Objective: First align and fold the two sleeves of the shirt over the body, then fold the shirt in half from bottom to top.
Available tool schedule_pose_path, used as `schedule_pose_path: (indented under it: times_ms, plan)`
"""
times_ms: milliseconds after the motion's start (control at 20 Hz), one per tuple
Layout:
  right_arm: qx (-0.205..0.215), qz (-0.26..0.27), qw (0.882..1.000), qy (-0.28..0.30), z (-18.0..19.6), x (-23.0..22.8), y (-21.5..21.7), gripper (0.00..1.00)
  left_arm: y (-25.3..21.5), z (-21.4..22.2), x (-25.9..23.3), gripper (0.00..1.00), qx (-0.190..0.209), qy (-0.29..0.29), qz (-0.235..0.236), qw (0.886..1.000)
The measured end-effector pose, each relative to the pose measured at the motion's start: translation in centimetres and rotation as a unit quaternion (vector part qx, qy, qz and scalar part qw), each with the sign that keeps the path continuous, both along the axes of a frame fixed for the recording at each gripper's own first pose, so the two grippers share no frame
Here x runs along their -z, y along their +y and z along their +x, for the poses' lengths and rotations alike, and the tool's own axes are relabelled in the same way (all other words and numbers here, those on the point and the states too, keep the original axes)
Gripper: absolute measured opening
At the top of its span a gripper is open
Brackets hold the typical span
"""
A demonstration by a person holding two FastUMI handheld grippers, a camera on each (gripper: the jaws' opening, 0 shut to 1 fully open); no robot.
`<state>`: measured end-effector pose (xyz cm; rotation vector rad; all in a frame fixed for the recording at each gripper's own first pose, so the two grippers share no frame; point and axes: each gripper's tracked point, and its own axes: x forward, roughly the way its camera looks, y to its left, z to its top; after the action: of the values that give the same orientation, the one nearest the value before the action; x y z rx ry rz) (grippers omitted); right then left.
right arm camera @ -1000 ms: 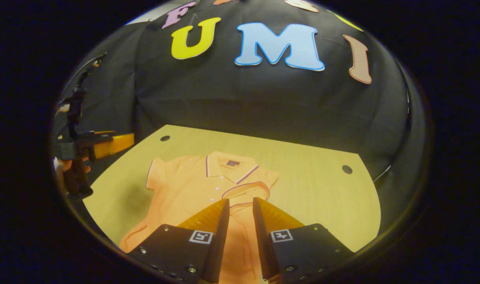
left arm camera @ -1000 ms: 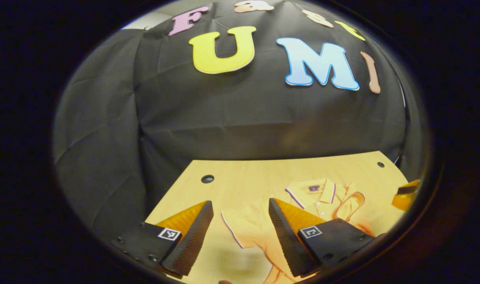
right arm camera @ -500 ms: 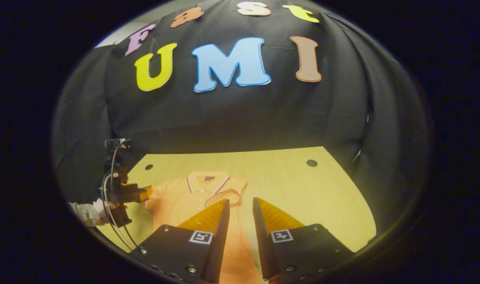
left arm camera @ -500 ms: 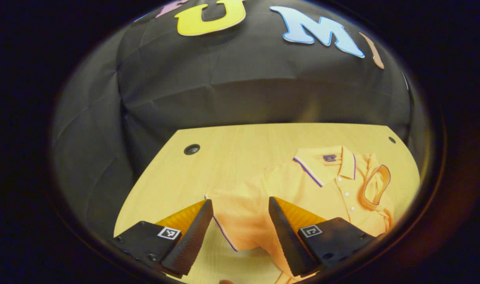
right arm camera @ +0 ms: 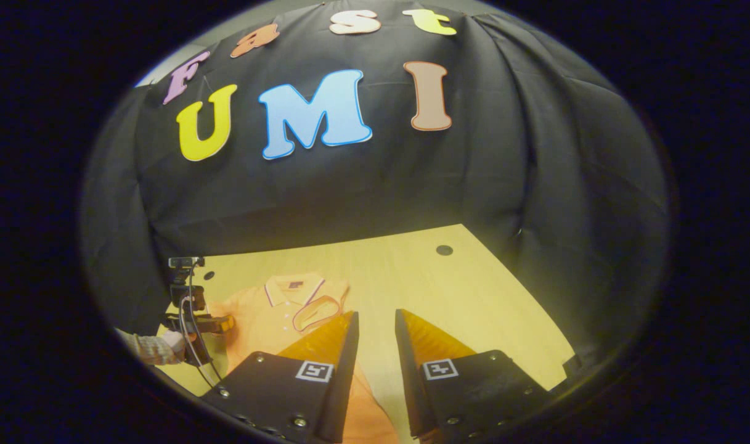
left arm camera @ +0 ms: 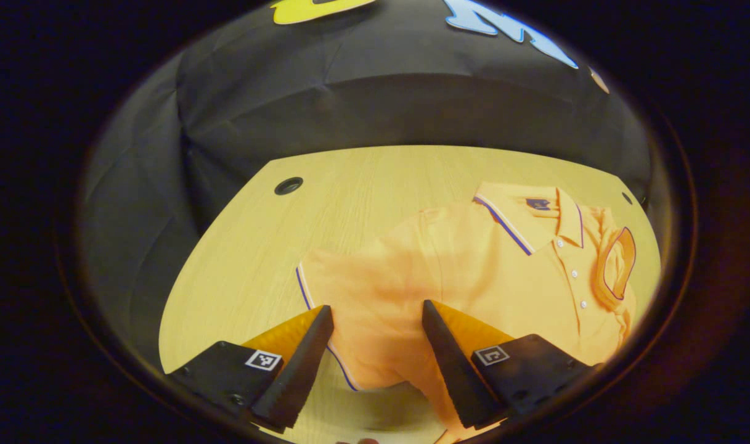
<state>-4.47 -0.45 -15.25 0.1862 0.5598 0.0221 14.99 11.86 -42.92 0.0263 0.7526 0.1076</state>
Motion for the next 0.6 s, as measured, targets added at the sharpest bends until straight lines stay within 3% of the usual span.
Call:
schedule_pose_path:
  times_ms: [100,200,250,300,350,400,450,500,600]
  plan:
    - [0.002,0.003,1.000,0.000,-0.1,0.2,-0.3,0.39,-1.0,0.0,0.1,0.94,0.004,-0.005,-0.026,1.000]
    - [0.000,0.002,1.000,-0.001,0.0,0.2,-0.3,0.39,-1.7,0.1,0.3,0.77,0.008,-0.005,-0.030,1.000]
    - [-0.001,0.000,1.000,-0.003,-0.1,0.2,-0.3,0.39,-2.2,0.2,0.4,0.74,0.013,-0.005,-0.035,0.999]
    - [-0.002,0.000,1.000,-0.003,-0.1,0.2,-0.3,0.39,-2.5,0.4,0.3,0.52,0.014,-0.009,-0.039,0.999]
    - [-0.004,0.000,1.000,-0.003,-0.2,0.3,-0.2,0.39,-2.4,0.4,0.2,0.43,0.008,-0.012,-0.044,0.999]
    - [-0.004,-0.001,1.000,-0.003,-0.3,0.4,-0.2,0.36,-2.3,0.4,0.1,0.25,0.005,-0.016,-0.048,0.999]
    - [-0.004,0.000,1.000,-0.003,-0.5,0.4,-0.2,0.36,-2.3,0.6,0.0,0.25,0.002,-0.019,-0.054,0.998]
    - [-0.004,0.000,1.000,-0.002,-0.7,0.4,-0.3,0.36,-2.3,0.3,0.0,0.12,0.002,-0.017,-0.049,0.999]
    - [-0.004,0.000,1.000,0.001,-1.1,0.7,-0.7,0.39,-2.5,0.2,0.1,0.07,0.009,-0.004,-0.030,0.999]
